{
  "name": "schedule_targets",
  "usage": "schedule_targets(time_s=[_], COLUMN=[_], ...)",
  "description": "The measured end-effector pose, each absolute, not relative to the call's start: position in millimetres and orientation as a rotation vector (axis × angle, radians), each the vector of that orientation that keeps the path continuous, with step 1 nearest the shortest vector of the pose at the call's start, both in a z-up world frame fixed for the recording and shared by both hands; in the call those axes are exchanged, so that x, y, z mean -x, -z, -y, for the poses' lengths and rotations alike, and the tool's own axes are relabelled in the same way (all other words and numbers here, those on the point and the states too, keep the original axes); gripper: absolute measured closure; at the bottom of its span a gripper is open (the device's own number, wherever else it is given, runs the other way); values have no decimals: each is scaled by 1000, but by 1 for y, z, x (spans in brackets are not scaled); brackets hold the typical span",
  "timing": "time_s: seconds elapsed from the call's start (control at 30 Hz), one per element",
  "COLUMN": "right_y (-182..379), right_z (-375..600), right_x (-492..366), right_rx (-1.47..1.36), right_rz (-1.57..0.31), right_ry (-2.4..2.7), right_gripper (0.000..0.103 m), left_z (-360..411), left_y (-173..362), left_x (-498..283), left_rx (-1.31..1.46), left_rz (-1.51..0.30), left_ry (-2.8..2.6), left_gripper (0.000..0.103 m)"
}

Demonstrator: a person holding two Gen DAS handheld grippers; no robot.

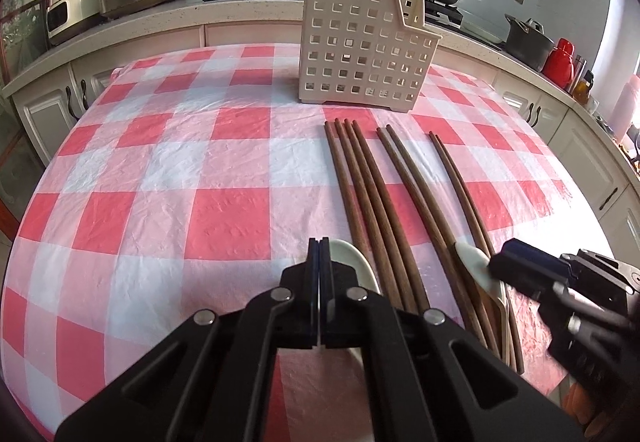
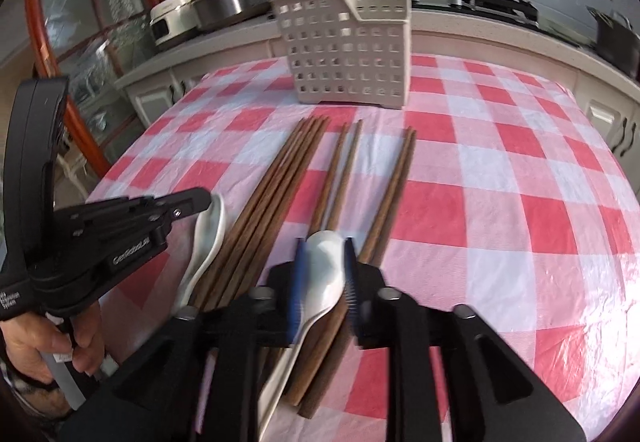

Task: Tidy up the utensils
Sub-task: 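Close the right gripper on the white spoon handle and lift it, then carry the white spoon with the right gripper and lower it into the caddy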

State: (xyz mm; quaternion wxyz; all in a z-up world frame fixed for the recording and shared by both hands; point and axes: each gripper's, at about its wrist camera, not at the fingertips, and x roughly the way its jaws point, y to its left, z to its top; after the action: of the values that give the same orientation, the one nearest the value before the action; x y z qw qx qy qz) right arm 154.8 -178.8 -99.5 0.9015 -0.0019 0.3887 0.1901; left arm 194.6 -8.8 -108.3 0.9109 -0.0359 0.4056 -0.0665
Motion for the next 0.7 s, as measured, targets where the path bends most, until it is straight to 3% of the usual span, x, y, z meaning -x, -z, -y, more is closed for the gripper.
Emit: schedule_targets(time_s=[0.07,0.1,0.2,0.27,0.3,0.37,0.4,0.47,0.57,0.7], right_y=[97,96,102,109,113,113,112,111,111,101], right_z=[173,171,169,171,172,171,171,170,169,175], right_x=[-150,-150,-157,-165,-168,-169,-169,-168,-165,-162], right_rx=[35,51,70,54,45,49,49,57,67,42], right_rz=[-780,-774,-803,-848,-866,-860,-856,-853,-837,-787], right_ry=[-388,-383,-367,-365,-365,-359,-362,-363,-357,-350], right_gripper=[45,45,53,59,64,66,75,75,75,76], left_z=[8,8,7,5,5,8,10,14,16,15], left_y=[109,109,113,116,117,120,121,122,120,108], left_x=[-195,-195,-196,-197,-197,-200,-201,-201,-198,-192], left_rx=[80,83,93,104,106,97,84,62,42,43], left_rz=[-840,-840,-857,-865,-867,-878,-881,-877,-853,-808], left_ry=[148,150,158,158,163,178,186,196,198,201], left_gripper=[103,103,96,72,71,71,72,92,98,100])
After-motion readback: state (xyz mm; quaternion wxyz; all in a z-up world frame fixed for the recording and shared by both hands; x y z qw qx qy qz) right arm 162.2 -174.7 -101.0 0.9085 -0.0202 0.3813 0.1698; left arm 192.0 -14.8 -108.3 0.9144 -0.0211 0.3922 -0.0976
